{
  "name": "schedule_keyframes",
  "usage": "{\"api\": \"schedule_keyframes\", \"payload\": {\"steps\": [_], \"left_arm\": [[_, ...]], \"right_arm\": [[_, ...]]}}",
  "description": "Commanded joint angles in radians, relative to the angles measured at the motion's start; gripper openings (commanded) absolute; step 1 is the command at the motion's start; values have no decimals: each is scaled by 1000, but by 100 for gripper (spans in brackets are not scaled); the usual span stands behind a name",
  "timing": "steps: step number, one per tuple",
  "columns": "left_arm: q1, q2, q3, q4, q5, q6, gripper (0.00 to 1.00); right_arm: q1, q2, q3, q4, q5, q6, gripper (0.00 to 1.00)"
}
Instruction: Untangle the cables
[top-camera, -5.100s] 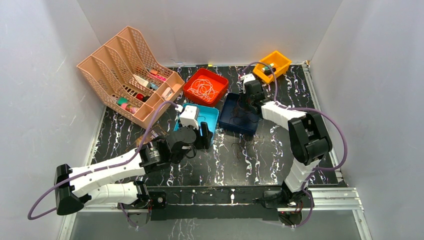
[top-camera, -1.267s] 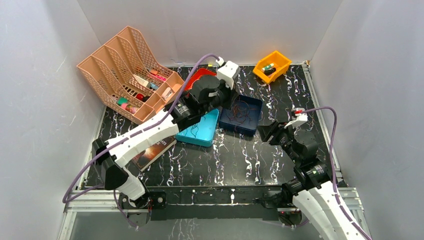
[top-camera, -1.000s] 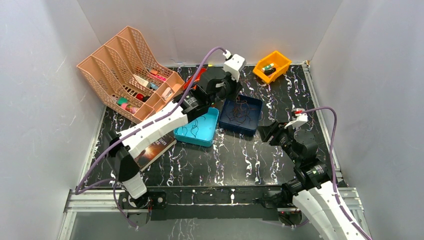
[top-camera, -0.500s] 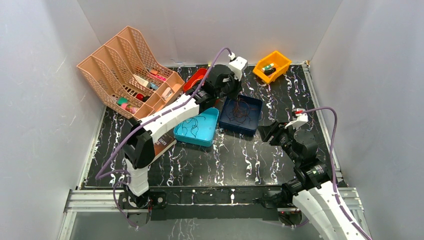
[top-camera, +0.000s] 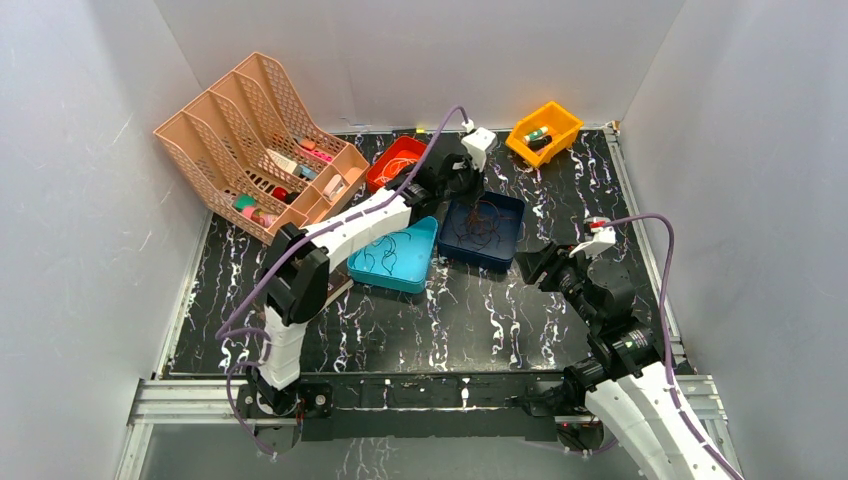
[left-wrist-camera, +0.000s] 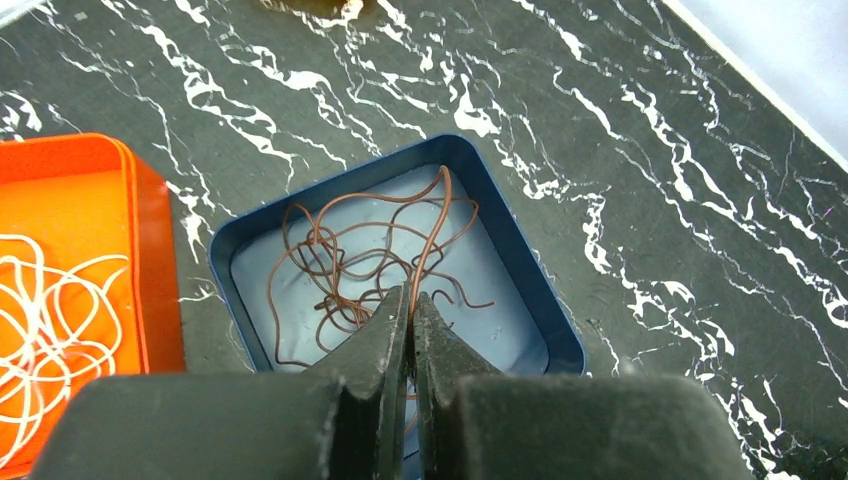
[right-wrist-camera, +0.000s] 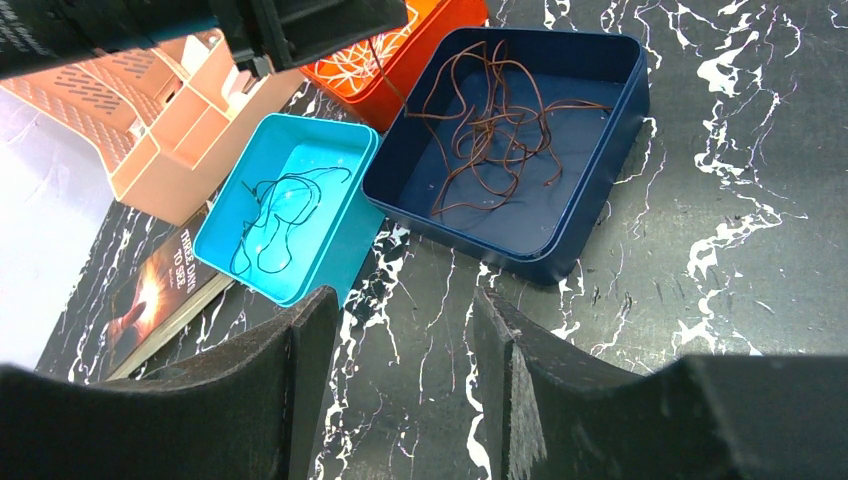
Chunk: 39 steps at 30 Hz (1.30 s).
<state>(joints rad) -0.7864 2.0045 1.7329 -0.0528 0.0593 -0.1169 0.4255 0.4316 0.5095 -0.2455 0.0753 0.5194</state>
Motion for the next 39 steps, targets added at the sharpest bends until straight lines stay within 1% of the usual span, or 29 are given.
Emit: {"api": "schedule_keyframes", "payload": {"steps": [1, 7, 16, 21, 26, 30, 36, 39], "left_arm": [[9, 27, 12, -1, 51, -24, 0], [9, 120, 50, -41, 97, -39, 0], [9, 245, 108, -92, 129, -41, 0], [9, 275, 120, -107, 132, -35, 0], [9, 265, 124, -118, 128, -34, 0], [9, 228, 113, -109, 126, -28, 5], [10, 169, 101, -107, 119, -21, 23], [9, 141, 93, -100, 118, -21, 29]], "right_arm": [[1, -3, 21, 12, 4, -1, 61], [0, -4, 20, 8, 3, 0, 61], [0, -8, 19, -1, 0, 4, 61], [1, -6, 23, -2, -6, 5, 61], [0, -8, 22, -5, -6, 6, 61], [1, -7, 23, -3, -9, 7, 61], [0, -7, 26, 0, -8, 8, 61], [0, -2, 30, -1, -11, 8, 61]]}}
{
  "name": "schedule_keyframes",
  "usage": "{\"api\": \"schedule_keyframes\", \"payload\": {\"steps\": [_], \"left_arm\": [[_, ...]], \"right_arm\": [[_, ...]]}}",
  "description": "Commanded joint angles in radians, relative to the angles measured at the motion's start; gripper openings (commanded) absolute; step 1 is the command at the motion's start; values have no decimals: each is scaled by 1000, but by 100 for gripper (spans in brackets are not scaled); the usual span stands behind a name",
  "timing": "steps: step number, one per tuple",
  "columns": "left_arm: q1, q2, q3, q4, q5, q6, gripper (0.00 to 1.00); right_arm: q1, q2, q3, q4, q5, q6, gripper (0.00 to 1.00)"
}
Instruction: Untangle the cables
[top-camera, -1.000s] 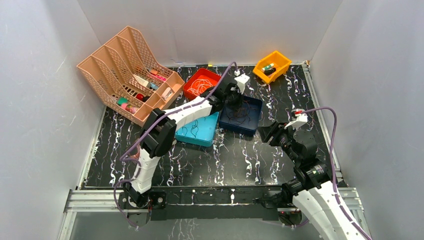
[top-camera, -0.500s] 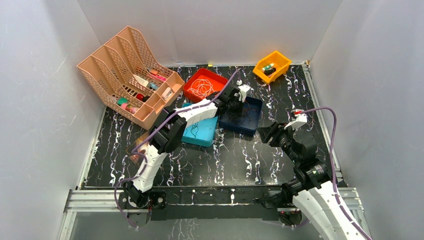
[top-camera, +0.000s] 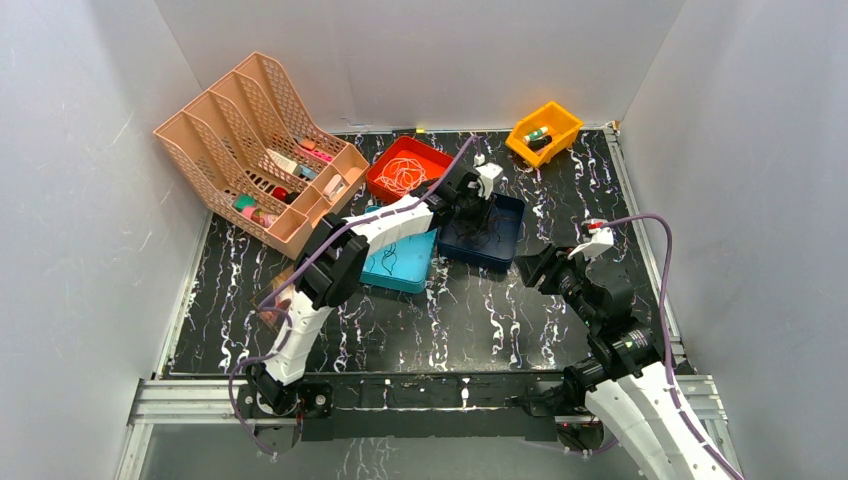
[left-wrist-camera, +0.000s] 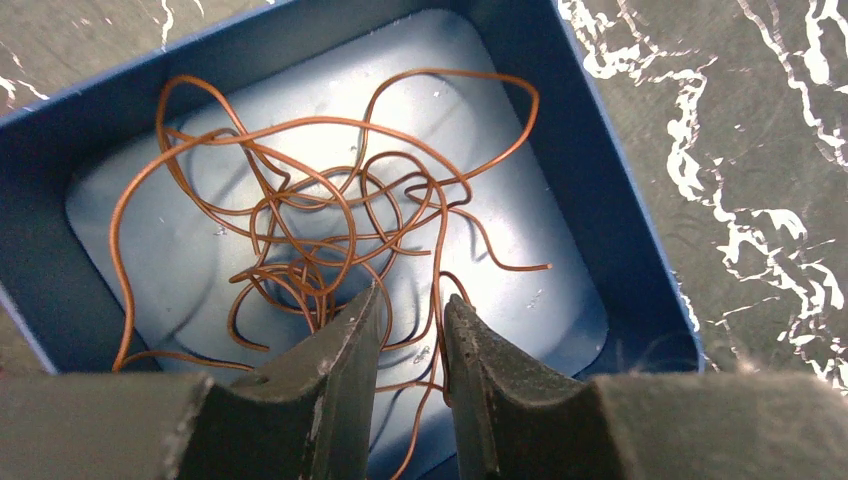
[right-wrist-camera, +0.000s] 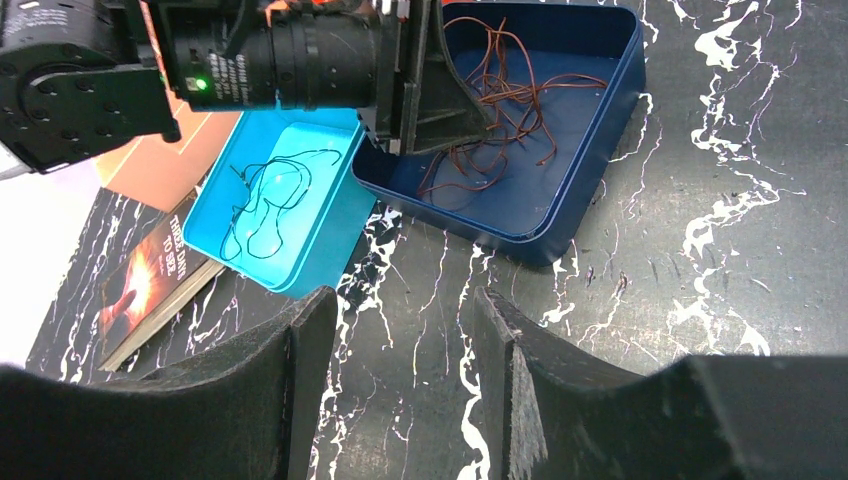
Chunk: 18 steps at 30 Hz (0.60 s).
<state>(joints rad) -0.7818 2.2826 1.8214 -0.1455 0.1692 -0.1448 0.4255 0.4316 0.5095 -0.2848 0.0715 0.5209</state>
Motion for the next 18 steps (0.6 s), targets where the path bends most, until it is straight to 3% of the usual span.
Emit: {"api": "schedule_keyframes", "payload": {"steps": [1, 18], "left_arm": [[4, -145, 3, -7, 5, 8, 31], [4, -384, -123, 16, -40, -8, 50]], "right_arm": [[0, 0, 31, 38, -8, 7, 61], [0, -12, 76, 14, 46, -39, 62]]}}
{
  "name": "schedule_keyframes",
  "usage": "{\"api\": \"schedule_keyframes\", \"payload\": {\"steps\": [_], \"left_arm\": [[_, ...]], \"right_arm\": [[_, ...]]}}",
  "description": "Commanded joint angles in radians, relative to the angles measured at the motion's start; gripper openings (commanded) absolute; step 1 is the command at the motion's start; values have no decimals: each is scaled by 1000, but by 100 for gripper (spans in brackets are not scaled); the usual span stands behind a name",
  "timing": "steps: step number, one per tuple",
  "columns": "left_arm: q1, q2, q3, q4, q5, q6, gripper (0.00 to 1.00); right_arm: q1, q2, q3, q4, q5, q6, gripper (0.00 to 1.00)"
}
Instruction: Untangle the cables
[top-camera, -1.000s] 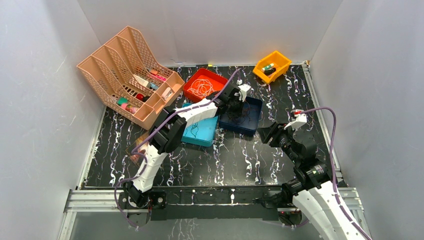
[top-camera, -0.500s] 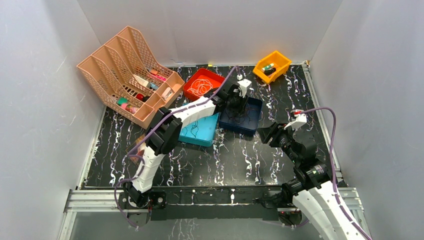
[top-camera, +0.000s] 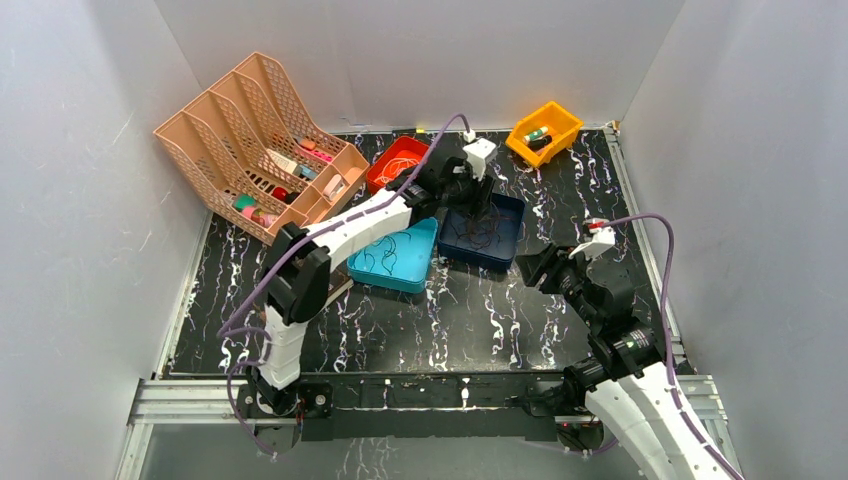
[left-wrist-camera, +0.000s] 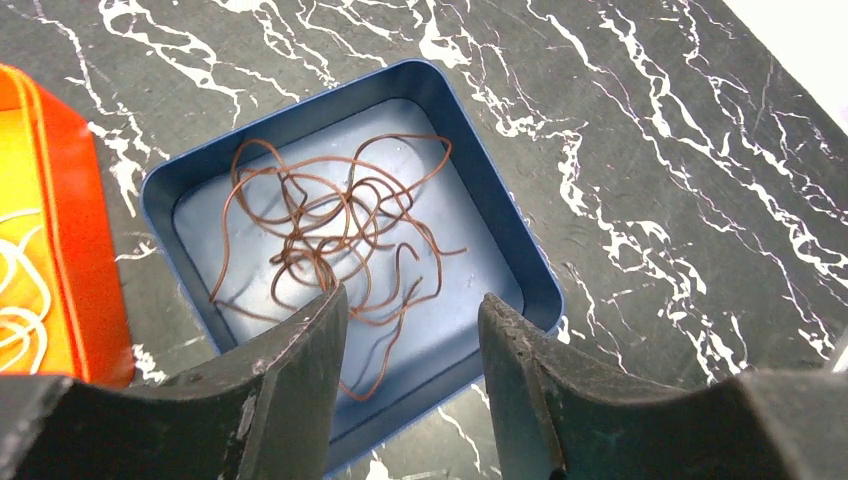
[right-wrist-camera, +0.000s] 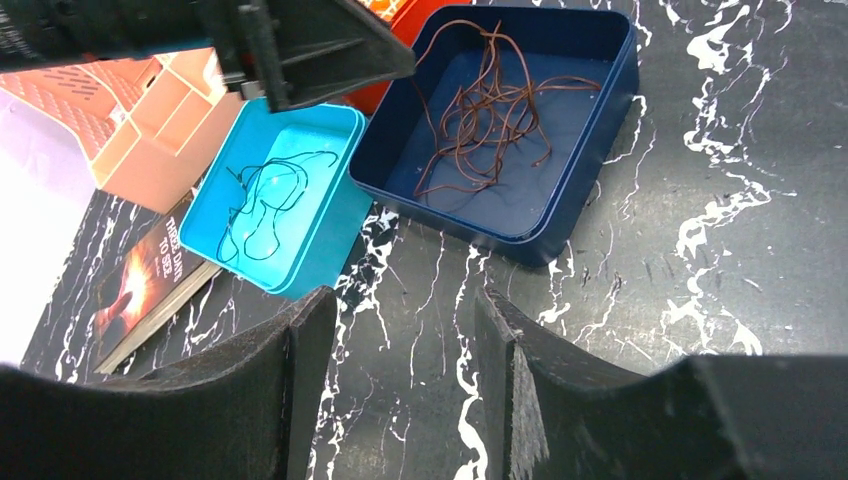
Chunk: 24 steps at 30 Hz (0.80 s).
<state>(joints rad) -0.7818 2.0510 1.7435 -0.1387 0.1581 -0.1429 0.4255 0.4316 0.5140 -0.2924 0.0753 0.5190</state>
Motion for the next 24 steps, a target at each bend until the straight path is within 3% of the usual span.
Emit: {"api": "schedule_keyframes", "payload": {"steps": [1, 12, 19, 24], "left_arm": [[4, -183, -66, 13, -44, -13, 51], [4, -664, -471, 32, -327, -69, 61], [4, -1006, -739, -17, -539, -174, 70], [4, -1163, -844, -140, -666, -244, 90]], "right_arm": [[-1, -13, 82, 19, 57, -54, 62], [0, 33, 271, -24, 125, -230, 75], [0, 58, 277, -10, 112, -263, 84], [0, 62, 232, 13, 97, -262, 92]]}}
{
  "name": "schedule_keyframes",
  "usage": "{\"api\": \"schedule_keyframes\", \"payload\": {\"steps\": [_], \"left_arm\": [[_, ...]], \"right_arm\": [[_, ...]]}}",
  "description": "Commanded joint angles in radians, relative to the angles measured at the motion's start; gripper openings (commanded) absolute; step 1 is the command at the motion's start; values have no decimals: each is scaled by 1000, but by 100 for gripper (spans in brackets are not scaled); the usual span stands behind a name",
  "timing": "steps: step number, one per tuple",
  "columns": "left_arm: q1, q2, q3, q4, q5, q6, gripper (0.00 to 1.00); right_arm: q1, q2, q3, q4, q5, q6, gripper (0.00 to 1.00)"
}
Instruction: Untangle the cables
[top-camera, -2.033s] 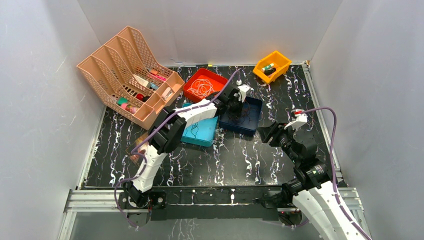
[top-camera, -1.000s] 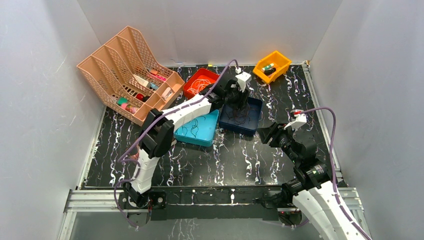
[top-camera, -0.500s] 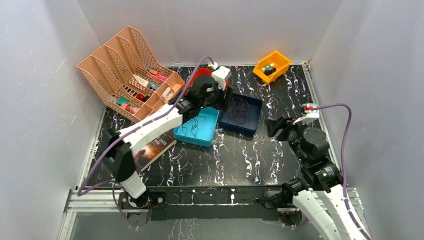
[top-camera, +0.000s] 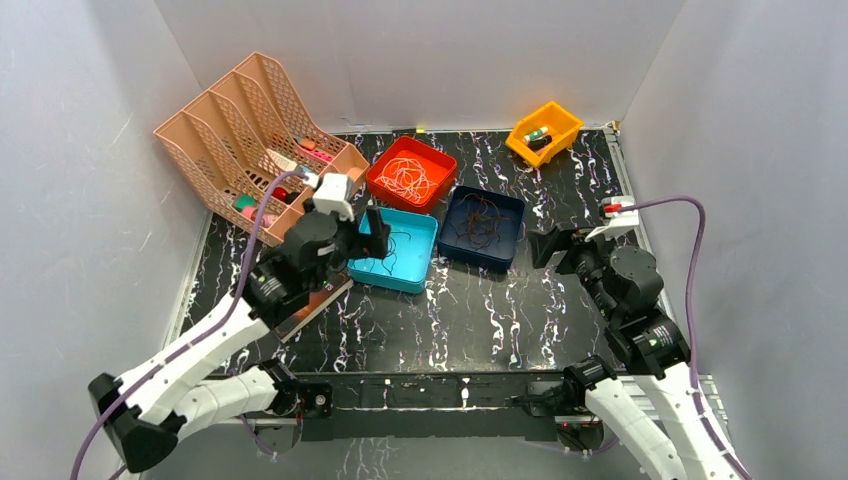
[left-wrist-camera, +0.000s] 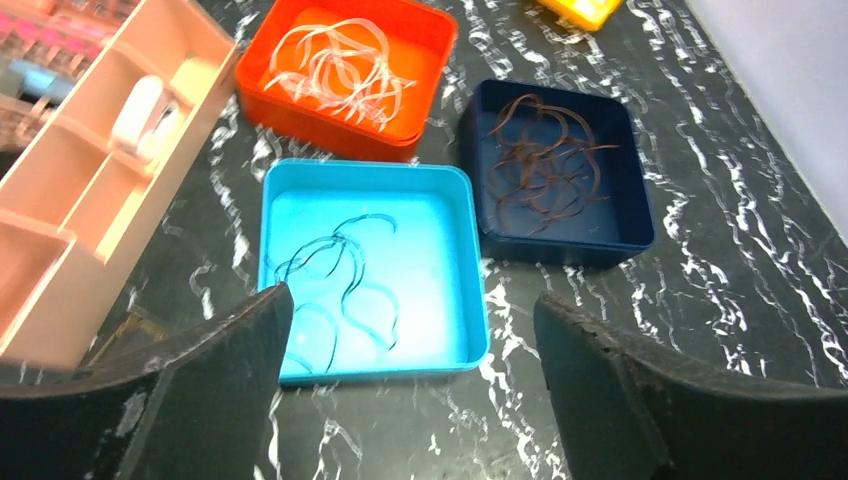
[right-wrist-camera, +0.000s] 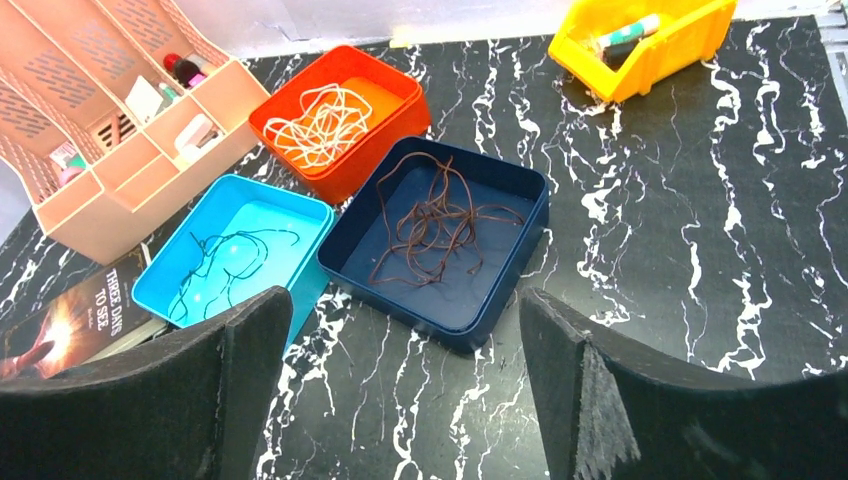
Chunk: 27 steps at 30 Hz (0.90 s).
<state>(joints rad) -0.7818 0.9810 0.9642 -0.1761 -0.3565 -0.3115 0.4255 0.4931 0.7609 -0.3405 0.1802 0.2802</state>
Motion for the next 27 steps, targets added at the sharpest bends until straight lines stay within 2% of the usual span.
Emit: {"api": "schedule_keyframes", "payload": {"steps": [1, 3, 13, 27], "left_arm": [[4, -131, -84, -123, -168, -85, 95], [4, -180, -115, -160, -194, -114, 98], [4, -391, -245, -269, -321, -170, 98], [4, -546, -267, -359, -404, -184, 98]], "right_arm": [[0, 0, -24, 66, -11, -22, 95], [1, 0, -43, 74, -14, -24, 98], [0, -50, -122, 104, 18, -36, 98], [1, -86, -152, 113, 69, -34, 98]]}}
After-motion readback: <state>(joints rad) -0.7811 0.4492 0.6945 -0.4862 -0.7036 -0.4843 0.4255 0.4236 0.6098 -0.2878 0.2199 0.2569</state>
